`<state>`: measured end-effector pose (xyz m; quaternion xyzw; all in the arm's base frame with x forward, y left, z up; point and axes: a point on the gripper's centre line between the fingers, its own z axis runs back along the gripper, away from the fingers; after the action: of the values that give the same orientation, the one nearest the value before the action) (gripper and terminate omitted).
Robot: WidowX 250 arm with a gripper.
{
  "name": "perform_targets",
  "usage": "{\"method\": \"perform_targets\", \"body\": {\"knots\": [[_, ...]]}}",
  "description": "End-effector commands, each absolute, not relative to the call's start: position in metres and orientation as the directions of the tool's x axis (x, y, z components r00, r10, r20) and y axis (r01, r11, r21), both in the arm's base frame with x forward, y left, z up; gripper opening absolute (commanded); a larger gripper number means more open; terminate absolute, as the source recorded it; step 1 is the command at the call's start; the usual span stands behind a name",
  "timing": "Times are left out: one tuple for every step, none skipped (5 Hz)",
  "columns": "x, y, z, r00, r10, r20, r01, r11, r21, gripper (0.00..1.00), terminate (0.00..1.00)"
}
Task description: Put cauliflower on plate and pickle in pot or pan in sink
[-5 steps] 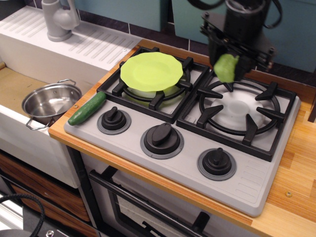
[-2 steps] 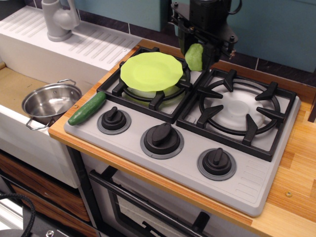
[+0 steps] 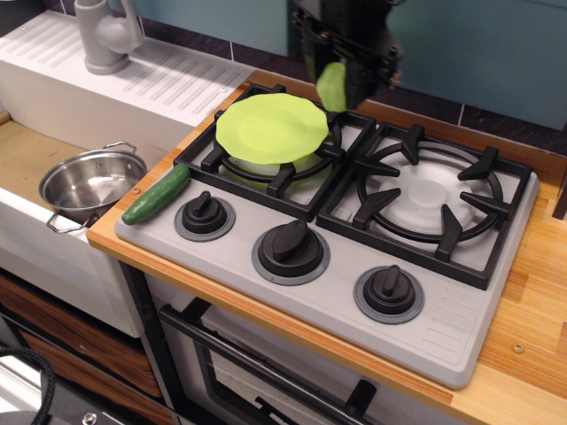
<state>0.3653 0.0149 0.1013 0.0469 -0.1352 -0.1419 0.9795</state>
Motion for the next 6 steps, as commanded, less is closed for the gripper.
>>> {"method": "perform_targets", "body": {"knots": [[0.377,0.044,0.114,0.887,-0.315,0.338,0.279,0.948,0.151,0.0,0.0],[0.374,0.054,0.102,0.881,-0.316,0.351,0.283,0.948,0.143,0.0,0.0],[0.372,0.059,0.087,0.885,-0.312,0.345,0.283,0.95,0.133,0.0,0.0],[0.37,0.047,0.079,0.907,-0.292,0.303,0.26,0.955,0.142,1.0,0.0],[0.368,0.037,0.078,0.917,-0.27,0.295,0.239,0.961,0.136,1.0,0.0],[0.367,0.029,0.083,0.923,-0.261,0.282,0.233,0.964,0.128,1.0,0.0]]}}
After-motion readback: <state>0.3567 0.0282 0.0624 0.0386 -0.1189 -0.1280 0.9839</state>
